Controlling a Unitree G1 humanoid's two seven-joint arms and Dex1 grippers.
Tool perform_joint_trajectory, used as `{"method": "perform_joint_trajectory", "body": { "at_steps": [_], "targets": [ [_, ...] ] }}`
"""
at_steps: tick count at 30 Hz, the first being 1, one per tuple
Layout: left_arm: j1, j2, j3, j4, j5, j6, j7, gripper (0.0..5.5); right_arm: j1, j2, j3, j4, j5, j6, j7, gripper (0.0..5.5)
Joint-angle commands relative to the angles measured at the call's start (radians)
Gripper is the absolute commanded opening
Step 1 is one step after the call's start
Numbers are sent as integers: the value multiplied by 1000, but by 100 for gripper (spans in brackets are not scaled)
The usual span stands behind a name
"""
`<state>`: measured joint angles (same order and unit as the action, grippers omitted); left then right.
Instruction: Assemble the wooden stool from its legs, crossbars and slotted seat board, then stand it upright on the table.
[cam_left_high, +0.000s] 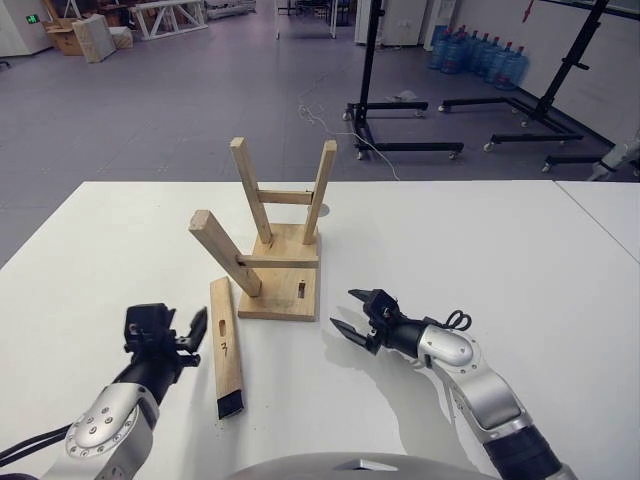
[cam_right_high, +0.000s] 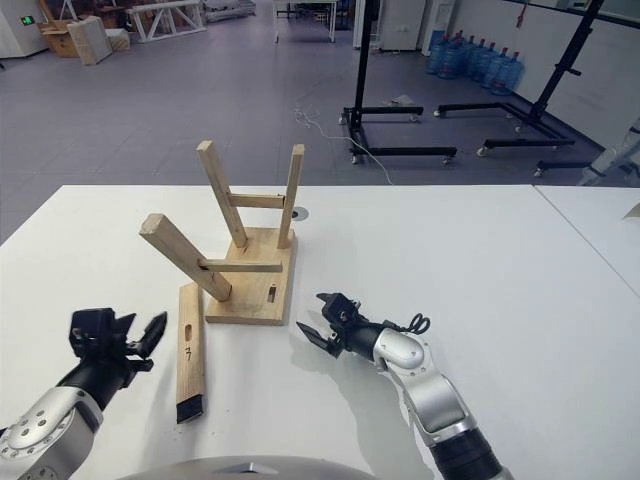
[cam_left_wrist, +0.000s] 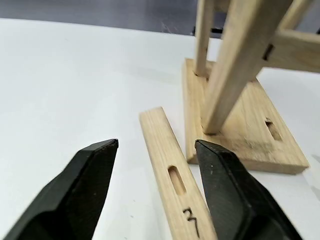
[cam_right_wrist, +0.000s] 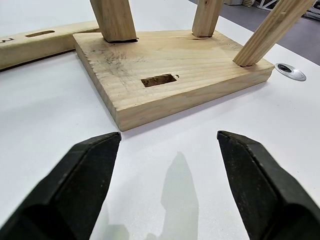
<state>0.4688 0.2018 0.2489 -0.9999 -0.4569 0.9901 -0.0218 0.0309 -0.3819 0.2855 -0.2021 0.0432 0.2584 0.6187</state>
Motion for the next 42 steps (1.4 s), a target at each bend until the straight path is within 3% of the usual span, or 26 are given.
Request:
{"method": "perform_joint_trajectory", "body": {
  "at_steps": [1, 4, 10, 18, 29, 42],
  "targets": [
    [19, 12, -46, -24, -34, 123, 0, 355, 6, -16, 14, -16, -12, -2, 9, 356],
    [6, 50, -90, -4, -26, 186, -4, 397, 0, -8, 31, -15, -22, 0, 0, 356],
    [-55, 88, -182, 37, -1, 259, -5, 397, 6, -6, 53, -39, -30, 4, -1, 356],
    [12, 113, -152, 58, 44, 250, -12, 397, 21, -4, 26, -64, -17, 20, -19, 356],
    [100, 175, -153, 204, 118, 84, -93, 397, 16, 9, 23, -62, -18, 21, -42, 356],
    [156, 69, -75, 293, 78, -17, -121, 206, -9, -4, -13, -31, 4, 16, -19, 356]
  ]
}}
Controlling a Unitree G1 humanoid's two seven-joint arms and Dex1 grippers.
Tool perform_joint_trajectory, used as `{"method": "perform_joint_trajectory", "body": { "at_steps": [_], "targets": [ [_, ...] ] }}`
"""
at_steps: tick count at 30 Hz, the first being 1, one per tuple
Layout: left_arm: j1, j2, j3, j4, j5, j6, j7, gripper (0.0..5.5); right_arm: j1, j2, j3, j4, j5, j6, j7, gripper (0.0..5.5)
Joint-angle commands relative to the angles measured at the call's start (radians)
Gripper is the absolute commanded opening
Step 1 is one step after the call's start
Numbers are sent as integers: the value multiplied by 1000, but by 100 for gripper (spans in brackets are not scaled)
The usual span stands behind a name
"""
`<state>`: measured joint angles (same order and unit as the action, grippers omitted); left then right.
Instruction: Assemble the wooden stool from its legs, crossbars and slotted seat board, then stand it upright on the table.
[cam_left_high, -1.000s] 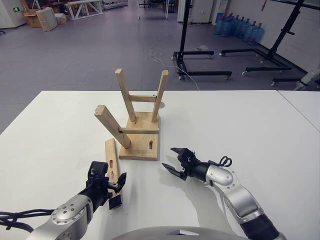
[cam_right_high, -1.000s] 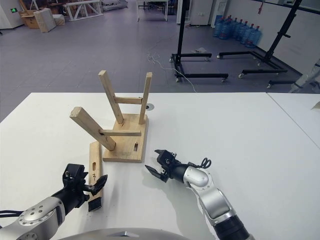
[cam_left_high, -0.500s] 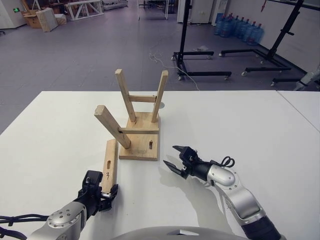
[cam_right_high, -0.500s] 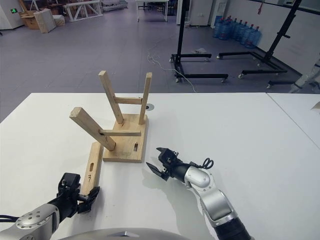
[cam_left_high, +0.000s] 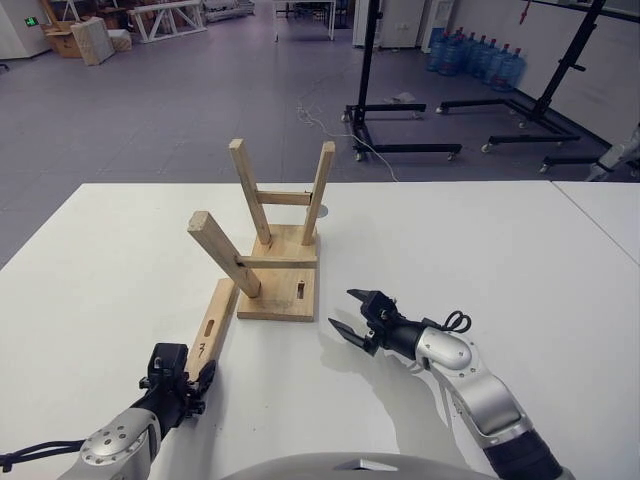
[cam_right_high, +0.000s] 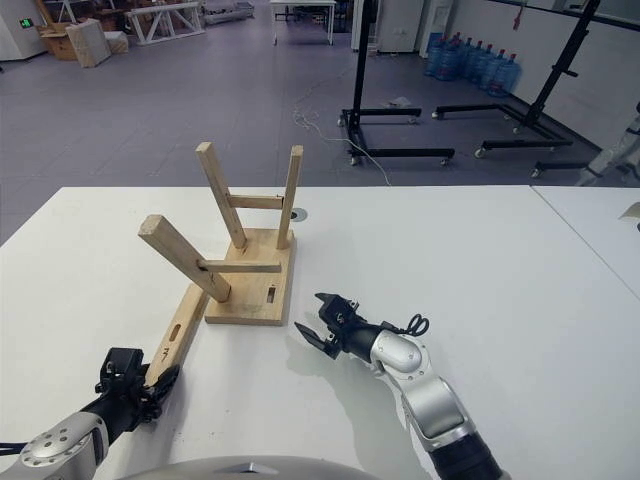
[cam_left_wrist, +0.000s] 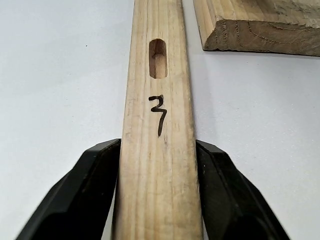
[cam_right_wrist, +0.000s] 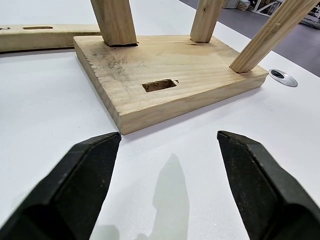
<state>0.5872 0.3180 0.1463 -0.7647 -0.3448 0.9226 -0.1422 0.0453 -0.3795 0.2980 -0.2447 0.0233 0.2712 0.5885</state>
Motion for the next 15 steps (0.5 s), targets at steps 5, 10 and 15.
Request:
{"method": "perform_joint_trajectory", "body": {
  "at_steps": [5, 10, 15],
  "targets": [
    [33, -49, 54, 101, -18, 10, -1, 206, -44, -13, -71, 45, 55, 0, 28, 356],
    [-65, -134, 194, 177, -110, -150, -8, 206, -83, -9, -165, 95, 144, 22, 53, 356],
    [-217, -143, 391, 244, -252, -338, -49, 205, -176, -48, -297, 165, 290, 44, 139, 356]
  ]
}}
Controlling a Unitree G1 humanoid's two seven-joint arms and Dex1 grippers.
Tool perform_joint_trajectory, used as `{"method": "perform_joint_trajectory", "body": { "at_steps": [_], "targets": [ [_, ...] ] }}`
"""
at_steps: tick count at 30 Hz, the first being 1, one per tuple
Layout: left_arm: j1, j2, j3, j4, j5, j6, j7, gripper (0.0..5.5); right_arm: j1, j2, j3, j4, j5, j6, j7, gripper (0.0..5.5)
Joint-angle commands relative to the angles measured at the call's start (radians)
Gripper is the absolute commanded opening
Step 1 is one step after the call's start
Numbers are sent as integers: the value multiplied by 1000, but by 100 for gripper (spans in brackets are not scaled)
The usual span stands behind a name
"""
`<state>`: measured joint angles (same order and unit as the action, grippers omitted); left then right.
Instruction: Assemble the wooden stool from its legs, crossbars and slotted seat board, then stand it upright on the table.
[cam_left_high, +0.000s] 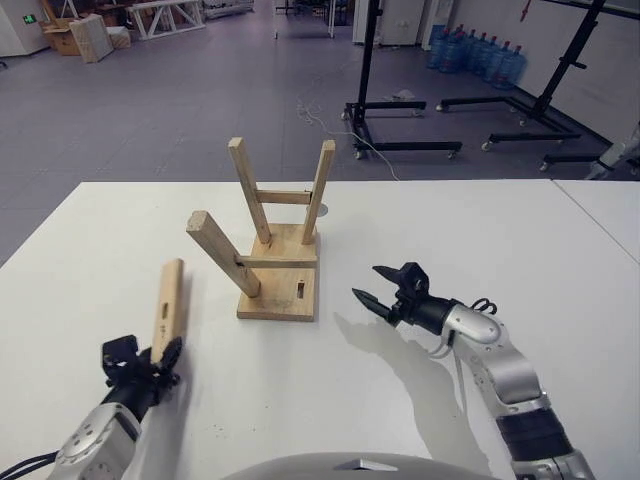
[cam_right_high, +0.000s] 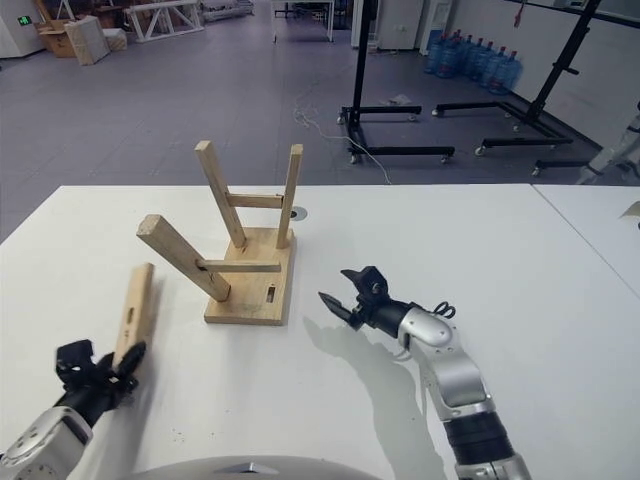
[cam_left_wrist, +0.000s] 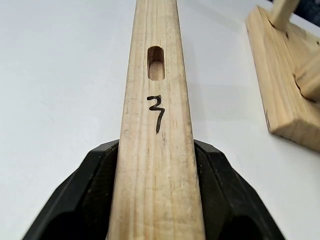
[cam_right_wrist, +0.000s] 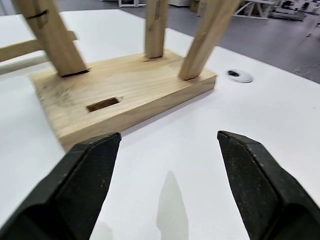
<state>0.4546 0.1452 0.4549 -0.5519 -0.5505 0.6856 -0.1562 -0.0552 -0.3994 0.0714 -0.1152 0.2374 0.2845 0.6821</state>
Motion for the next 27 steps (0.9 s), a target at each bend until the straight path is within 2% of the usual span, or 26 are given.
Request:
{"method": "perform_joint_trajectory", "body": {
  "at_steps": [1, 4, 7, 11, 14, 16, 19, 21, 23, 27],
  "targets": [
    [-108, 44, 97, 31, -51, -133, -44, 205, -106, -34, -91, 53, 104, 39, 63, 356],
    [-207, 101, 116, 6, -59, -221, -79, 205, -205, -34, -154, 71, 216, 123, 86, 356],
    [-320, 184, 59, -86, -16, -312, -130, 205, -309, -24, -210, 54, 354, 257, 78, 356],
    [-514, 298, -87, -178, 65, -380, -190, 205, -427, 37, -282, -5, 572, 431, -11, 356],
    [-662, 362, -244, -189, 156, -391, -239, 205, -484, 109, -324, -85, 756, 530, -138, 356],
    [-695, 374, -314, -188, 205, -407, -258, 205, -509, 139, -341, -117, 843, 565, -212, 356],
    [-706, 357, -358, -184, 205, -410, -269, 205, -531, 152, -350, -141, 929, 588, -270, 356],
    [-715, 316, -347, -180, 78, -360, -276, 205, -540, 141, -359, -146, 977, 586, -249, 356],
    [-729, 293, -309, -167, -150, -283, -286, 205, -545, 110, -365, -146, 1004, 568, -153, 356],
    [-767, 298, -273, -132, -458, -181, -283, 205, -585, 73, -356, -107, 1009, 533, 0, 356]
  ]
}}
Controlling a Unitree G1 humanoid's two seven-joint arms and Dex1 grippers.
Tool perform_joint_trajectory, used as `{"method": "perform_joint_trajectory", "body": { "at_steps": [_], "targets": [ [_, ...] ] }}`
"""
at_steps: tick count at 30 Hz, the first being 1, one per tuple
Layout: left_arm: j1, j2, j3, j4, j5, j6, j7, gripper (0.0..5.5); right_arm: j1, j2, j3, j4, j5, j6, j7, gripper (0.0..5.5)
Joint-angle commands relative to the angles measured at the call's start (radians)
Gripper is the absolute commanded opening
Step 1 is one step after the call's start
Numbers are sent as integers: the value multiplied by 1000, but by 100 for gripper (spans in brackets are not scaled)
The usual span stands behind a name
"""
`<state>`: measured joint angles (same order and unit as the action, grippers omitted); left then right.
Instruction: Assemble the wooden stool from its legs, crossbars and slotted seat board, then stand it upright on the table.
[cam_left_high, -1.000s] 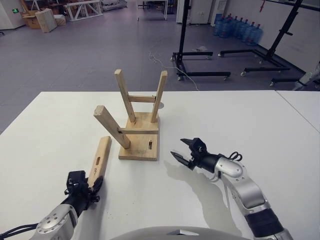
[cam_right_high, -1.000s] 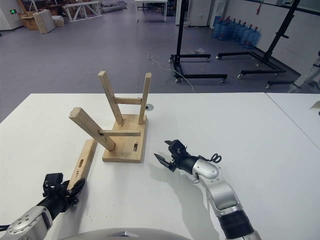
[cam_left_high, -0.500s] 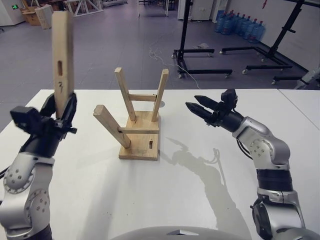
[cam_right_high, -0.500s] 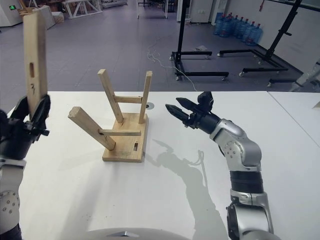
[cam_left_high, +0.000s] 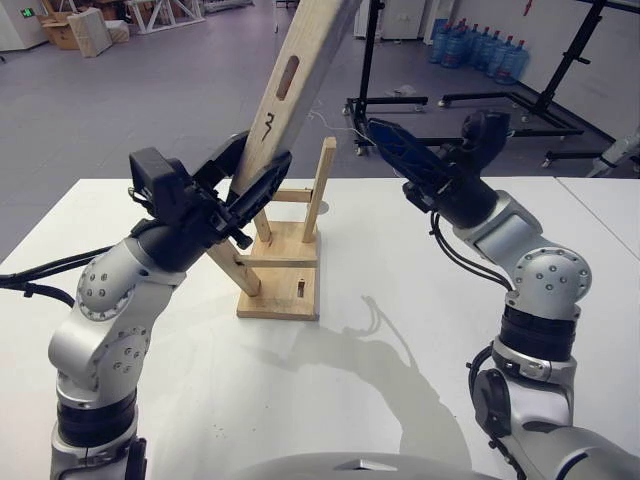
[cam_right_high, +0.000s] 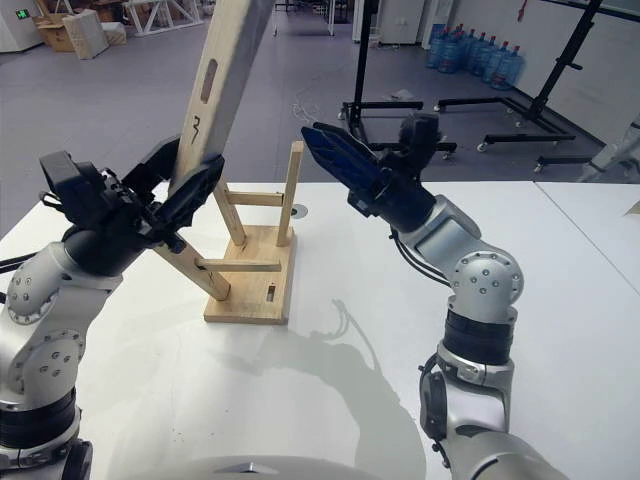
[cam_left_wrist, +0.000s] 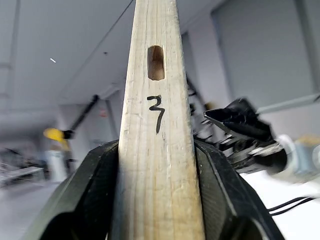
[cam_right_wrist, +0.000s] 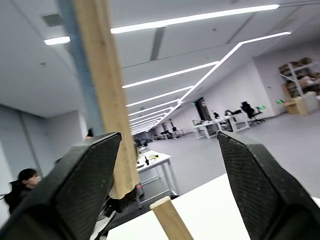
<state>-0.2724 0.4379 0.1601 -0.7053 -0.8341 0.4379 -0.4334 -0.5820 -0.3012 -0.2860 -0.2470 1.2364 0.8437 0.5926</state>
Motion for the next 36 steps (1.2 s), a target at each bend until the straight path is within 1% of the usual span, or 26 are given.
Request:
{"method": "perform_joint_trajectory", "body": {
  "at_steps": [1, 3, 5, 9, 12, 16, 18, 26, 33, 34, 36],
  "targets": [
    [-38, 13, 24, 25, -238, 88, -12, 205, -72, -28, 4, 38, 9, -34, 116, 356],
    [-23, 48, 5, 26, -324, 141, -47, 205, -110, -25, 18, 75, -12, -54, 149, 356],
    [-1, 80, -19, 25, -363, 183, -87, 205, -149, -15, 26, 105, -8, -59, 162, 356],
    [5, 97, -59, 57, -343, 216, -106, 205, -203, 6, 34, 123, 41, -39, 170, 356],
    [-4, 97, -64, 72, -325, 213, -113, 205, -204, 3, 42, 109, 76, -12, 174, 356],
    [-12, 90, -42, 82, -341, 200, -115, 205, -147, -50, 95, 102, 6, 3, 240, 356],
    [-9, 98, -40, 80, -346, 207, -124, 205, -130, -66, 96, 101, -1, 5, 250, 356],
    [-2, 115, -54, 76, -368, 232, -174, 205, -156, -10, 106, 109, 53, 23, 239, 356],
    [0, 123, -38, 88, -380, 234, -173, 205, -136, -19, 83, 93, 153, 62, 283, 224],
    [1, 122, -35, 91, -383, 233, -173, 205, -133, -20, 82, 88, 153, 61, 288, 211],
    [1, 116, -30, 101, -384, 227, -164, 205, -127, -22, 83, 79, 146, 53, 298, 208]
  ]
}}
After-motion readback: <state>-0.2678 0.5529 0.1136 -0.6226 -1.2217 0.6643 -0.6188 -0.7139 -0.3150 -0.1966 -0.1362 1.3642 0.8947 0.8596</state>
